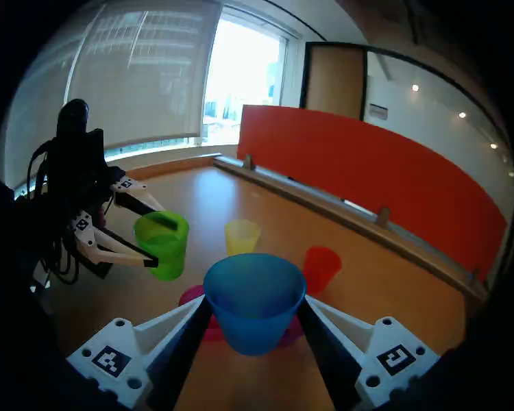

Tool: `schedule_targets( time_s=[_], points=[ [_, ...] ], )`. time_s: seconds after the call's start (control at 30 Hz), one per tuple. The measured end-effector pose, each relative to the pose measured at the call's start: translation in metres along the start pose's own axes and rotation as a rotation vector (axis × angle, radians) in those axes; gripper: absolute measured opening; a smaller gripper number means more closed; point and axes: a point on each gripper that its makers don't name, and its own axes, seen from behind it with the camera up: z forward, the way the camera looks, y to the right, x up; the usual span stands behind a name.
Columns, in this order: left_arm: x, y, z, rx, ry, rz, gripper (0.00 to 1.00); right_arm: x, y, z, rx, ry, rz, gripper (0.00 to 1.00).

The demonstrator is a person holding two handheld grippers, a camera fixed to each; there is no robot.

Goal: Pour water

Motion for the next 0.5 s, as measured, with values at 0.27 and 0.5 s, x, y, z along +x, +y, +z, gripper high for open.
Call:
schedule_targets(
  time_s=[0.27, 0.5],
  points=[
    [-0.009, -0.001, 0.007, -0.009, -0.024, 0.002, 0.85, -0.025, 0.004, -0.003, 0.029, -0.050, 0.016, 0.89],
    [-0.020, -0.002, 0.012, -0.015, -0.051, -0.001, 0.85, -0.048, 0.006, -0.003, 0.036, -0.099, 0.023, 0.89]
  ],
)
